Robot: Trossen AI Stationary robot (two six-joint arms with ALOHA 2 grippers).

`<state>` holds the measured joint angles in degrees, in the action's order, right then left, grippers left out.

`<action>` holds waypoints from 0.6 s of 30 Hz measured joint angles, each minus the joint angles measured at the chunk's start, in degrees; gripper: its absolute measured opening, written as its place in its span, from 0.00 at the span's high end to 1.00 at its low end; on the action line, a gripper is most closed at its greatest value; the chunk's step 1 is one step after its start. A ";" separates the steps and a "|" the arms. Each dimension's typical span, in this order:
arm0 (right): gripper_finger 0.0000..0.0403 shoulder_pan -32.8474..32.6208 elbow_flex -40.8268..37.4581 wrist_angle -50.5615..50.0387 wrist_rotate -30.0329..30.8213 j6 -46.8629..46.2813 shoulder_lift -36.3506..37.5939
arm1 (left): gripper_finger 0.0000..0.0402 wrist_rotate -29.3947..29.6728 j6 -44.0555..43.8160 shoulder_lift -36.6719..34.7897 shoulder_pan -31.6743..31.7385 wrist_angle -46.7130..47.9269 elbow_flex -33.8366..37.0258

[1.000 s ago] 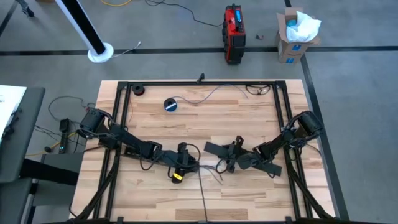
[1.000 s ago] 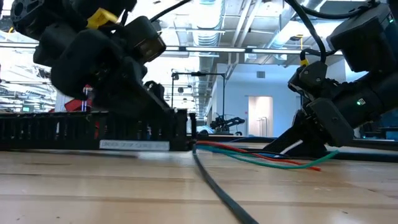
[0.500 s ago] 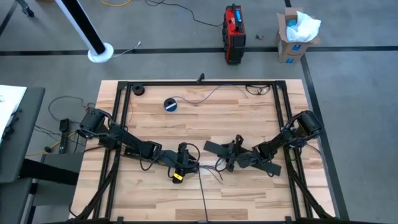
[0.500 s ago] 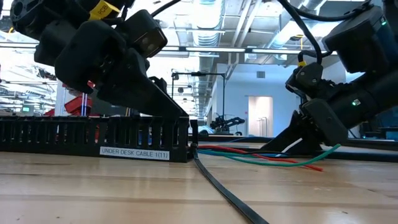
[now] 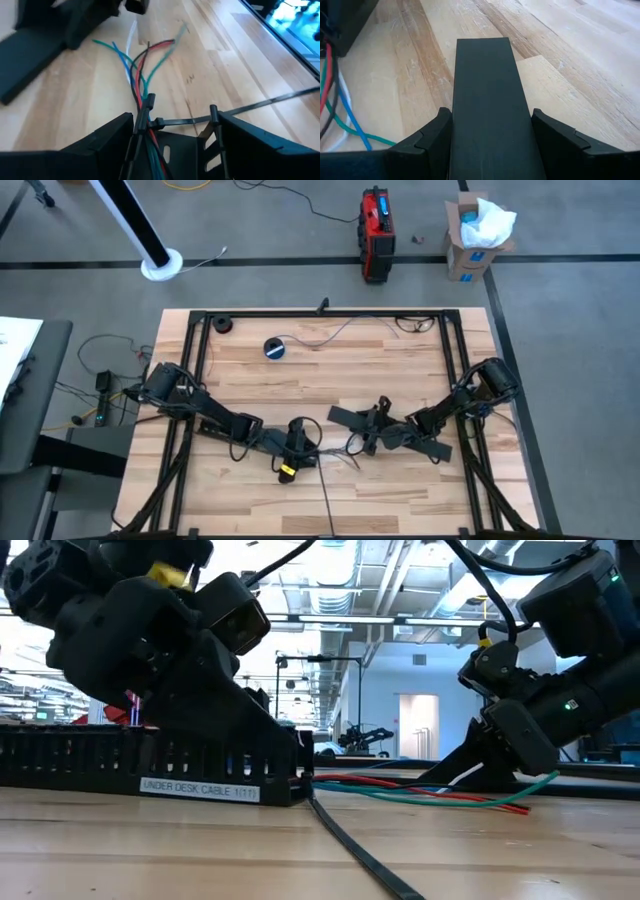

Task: Ziptie cables
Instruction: Close the black cable duct with the black cable duct cover

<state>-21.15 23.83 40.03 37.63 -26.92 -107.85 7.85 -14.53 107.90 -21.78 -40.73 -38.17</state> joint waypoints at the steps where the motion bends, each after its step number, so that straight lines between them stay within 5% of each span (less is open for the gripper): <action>1: 0.44 0.14 0.00 0.00 -0.04 0.08 0.00 | 0.34 -0.14 0.00 0.00 -0.11 0.06 0.00; 18: 0.44 3.06 0.00 0.70 -1.83 2.03 0.00 | 0.34 -3.66 0.84 -1.77 -4.80 7.91 -0.02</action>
<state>-18.09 23.83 40.74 35.80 -24.89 -107.85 4.19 -13.69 106.13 -26.58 -32.82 -38.20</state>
